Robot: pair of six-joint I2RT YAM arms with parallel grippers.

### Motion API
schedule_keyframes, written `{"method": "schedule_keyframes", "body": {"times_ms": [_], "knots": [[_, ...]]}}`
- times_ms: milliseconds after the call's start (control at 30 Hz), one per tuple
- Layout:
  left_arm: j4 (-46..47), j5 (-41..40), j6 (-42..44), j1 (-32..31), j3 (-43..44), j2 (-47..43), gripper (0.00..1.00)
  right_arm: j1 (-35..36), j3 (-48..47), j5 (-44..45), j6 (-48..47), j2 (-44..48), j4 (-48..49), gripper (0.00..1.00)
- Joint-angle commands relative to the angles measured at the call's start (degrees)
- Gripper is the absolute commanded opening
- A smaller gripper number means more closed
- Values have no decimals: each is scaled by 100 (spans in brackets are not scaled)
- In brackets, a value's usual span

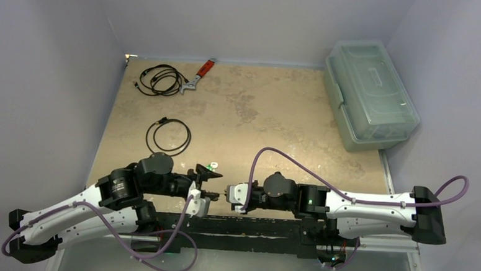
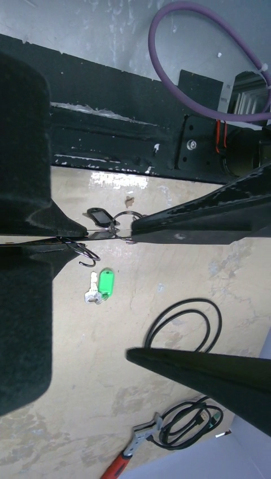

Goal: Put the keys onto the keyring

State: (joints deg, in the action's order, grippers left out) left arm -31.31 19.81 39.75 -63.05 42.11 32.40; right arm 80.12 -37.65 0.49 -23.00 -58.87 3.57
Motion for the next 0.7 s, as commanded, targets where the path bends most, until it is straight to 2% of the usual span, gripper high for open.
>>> {"method": "schedule_keyframes", "body": {"times_ms": [0,167,433,567,667], "knots": [[333,524,20,-15,-26,219,53,56,-325,-33,-123,-37,209,0],[463,586,-25,-15,-58,384,42,74,-341,-23,-134,-51,175,0],[455,777,-103,-15,-97,557,39,92,-356,-5,-175,-18,189,0],[474,768,-154,-15,-110,685,29,100,-353,-5,-184,-2,204,0],[517,746,-184,-15,-103,738,14,122,-342,-5,-194,24,208,0]]}}
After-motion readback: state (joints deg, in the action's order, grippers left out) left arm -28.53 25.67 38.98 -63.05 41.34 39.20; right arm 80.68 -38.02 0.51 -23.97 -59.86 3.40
